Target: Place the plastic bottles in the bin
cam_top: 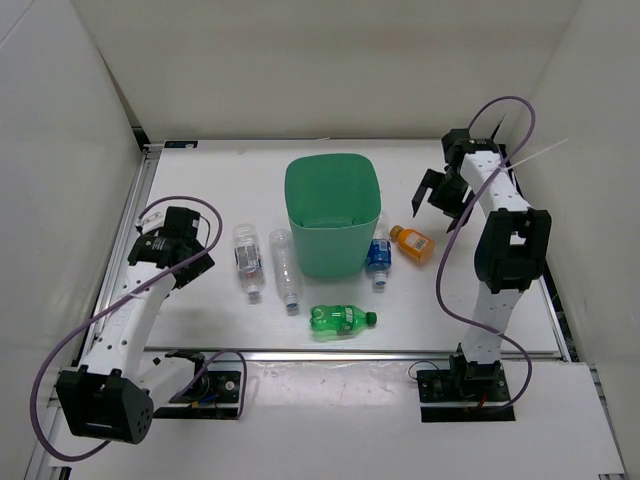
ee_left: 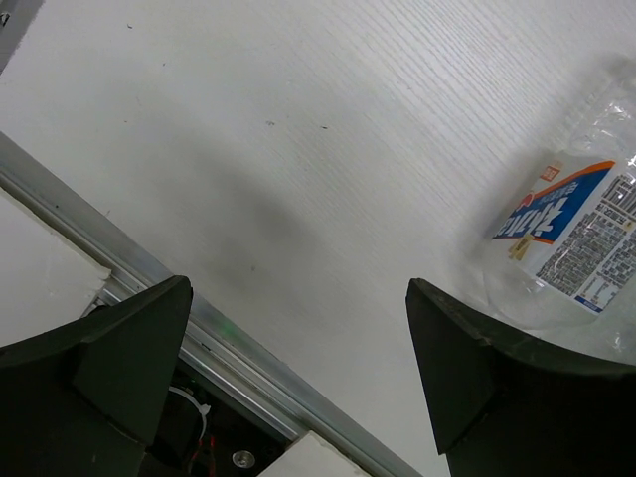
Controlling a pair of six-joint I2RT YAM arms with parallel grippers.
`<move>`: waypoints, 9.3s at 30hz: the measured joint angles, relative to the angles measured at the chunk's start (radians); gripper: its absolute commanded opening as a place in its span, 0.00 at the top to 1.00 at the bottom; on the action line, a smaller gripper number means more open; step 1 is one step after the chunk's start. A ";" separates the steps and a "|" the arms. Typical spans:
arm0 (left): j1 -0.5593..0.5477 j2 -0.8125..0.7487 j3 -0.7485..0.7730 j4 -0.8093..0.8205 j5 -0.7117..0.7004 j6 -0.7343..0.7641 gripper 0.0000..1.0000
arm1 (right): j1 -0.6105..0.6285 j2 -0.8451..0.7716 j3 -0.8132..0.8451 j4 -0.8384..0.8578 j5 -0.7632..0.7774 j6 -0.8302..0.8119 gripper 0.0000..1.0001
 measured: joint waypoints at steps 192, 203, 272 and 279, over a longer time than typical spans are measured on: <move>-0.097 0.108 -0.017 0.049 0.086 0.093 0.00 | -0.031 -0.183 -0.246 0.272 -0.151 0.098 0.67; -0.097 0.163 -0.017 0.051 0.086 0.090 0.00 | 0.034 -0.500 0.147 0.405 -0.269 0.195 0.69; -0.099 0.503 1.014 0.337 0.458 0.050 0.50 | 0.246 -0.491 0.222 0.154 -0.082 0.011 0.00; -0.349 0.655 1.224 0.401 0.514 0.101 0.38 | 0.204 -0.493 0.194 0.154 -0.101 0.029 0.00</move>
